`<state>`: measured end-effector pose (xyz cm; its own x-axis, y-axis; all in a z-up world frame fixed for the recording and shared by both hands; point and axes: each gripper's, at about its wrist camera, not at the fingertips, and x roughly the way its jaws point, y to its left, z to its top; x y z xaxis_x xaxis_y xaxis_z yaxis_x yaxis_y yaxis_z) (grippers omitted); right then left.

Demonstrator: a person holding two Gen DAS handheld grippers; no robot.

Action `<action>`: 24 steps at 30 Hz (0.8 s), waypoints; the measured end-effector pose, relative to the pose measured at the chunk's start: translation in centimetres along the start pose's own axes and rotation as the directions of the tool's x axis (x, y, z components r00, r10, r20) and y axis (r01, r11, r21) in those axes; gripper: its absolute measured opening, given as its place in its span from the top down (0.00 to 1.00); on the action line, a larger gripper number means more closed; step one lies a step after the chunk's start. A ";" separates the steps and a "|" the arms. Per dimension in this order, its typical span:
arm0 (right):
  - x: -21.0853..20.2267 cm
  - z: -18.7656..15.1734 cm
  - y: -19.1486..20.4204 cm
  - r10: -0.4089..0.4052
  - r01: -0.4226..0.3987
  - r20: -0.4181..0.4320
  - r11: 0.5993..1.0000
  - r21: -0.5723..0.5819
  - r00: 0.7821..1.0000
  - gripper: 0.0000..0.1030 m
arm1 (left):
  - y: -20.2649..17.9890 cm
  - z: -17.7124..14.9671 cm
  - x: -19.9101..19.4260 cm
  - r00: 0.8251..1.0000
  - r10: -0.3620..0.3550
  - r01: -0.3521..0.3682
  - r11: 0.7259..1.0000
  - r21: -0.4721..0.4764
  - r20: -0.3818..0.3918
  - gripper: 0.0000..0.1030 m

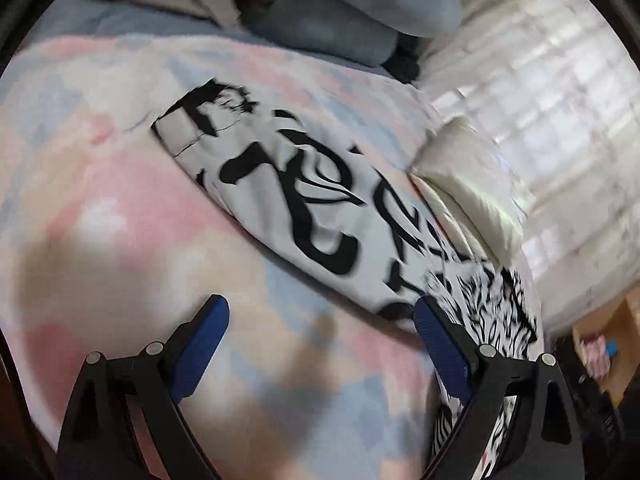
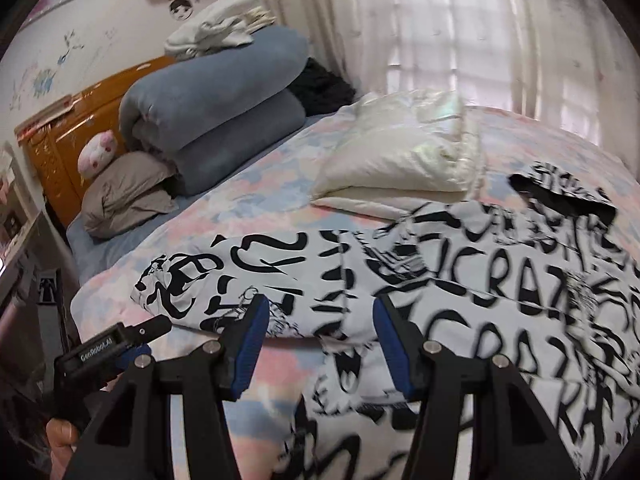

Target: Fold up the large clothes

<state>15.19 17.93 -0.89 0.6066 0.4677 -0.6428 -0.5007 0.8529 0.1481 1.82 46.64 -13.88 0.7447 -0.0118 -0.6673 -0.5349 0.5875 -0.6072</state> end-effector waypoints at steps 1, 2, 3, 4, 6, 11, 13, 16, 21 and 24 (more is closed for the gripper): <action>0.7 0.1 0.3 0.006 -0.006 -0.004 1.000 -0.010 1.000 0.48 | 0.4 0.4 0.4 1.000 -0.004 0.004 1.000 -0.014 0.011 0.10; 1.7 0.2 0.7 0.014 -0.014 -0.012 1.000 -0.022 1.000 0.48 | 0.5 0.7 0.6 1.000 -0.004 0.005 1.000 -0.019 0.022 0.10; 2.7 0.3 1.0 0.022 -0.023 -0.024 0.999 -0.033 0.999 0.53 | 0.6 1.1 1.0 0.999 -0.002 0.002 1.000 -0.021 0.032 0.10; 3.6 0.4 1.2 0.030 -0.032 -0.038 0.999 -0.038 0.999 0.56 | 0.7 1.4 1.3 0.999 -0.003 0.003 1.000 -0.019 0.038 0.10; 5.7 0.6 1.5 0.065 -0.068 -0.072 0.997 -0.039 0.995 0.65 | 1.2 2.3 2.1 0.999 -0.004 0.005 1.000 -0.026 0.044 0.10; 10.7 -0.2 2.5 0.118 -0.125 -0.159 0.992 -0.035 0.980 0.77 | 2.5 4.4 3.7 0.997 -0.017 0.024 0.996 -0.084 0.077 0.10; 13.0 -1.2 2.8 0.118 -0.126 -0.214 0.992 -0.024 0.970 0.78 | 2.8 5.3 4.1 0.994 -0.011 0.022 0.995 -0.102 0.105 0.11; 15.3 -2.7 3.2 0.087 -0.103 -0.289 0.994 -0.041 0.953 0.78 | 3.5 6.1 4.4 0.988 0.058 -0.036 0.988 -0.153 0.143 0.48; 15.1 -3.0 3.6 0.097 -0.118 -0.301 0.992 -0.054 0.949 0.77 | 2.3 6.8 4.1 0.983 0.092 -0.071 0.989 -0.131 0.161 0.92; 13.8 -2.3 2.2 0.201 -0.193 -0.307 0.980 0.058 0.930 0.78 | -1.1 7.0 1.3 0.966 0.112 -0.106 0.994 -0.039 0.234 0.93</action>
<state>21.06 25.71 -11.17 0.2744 0.5355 -0.7987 -0.5714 0.7589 0.3125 6.18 51.68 -11.08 0.7526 0.2441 -0.6115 -0.6260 0.5532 -0.5496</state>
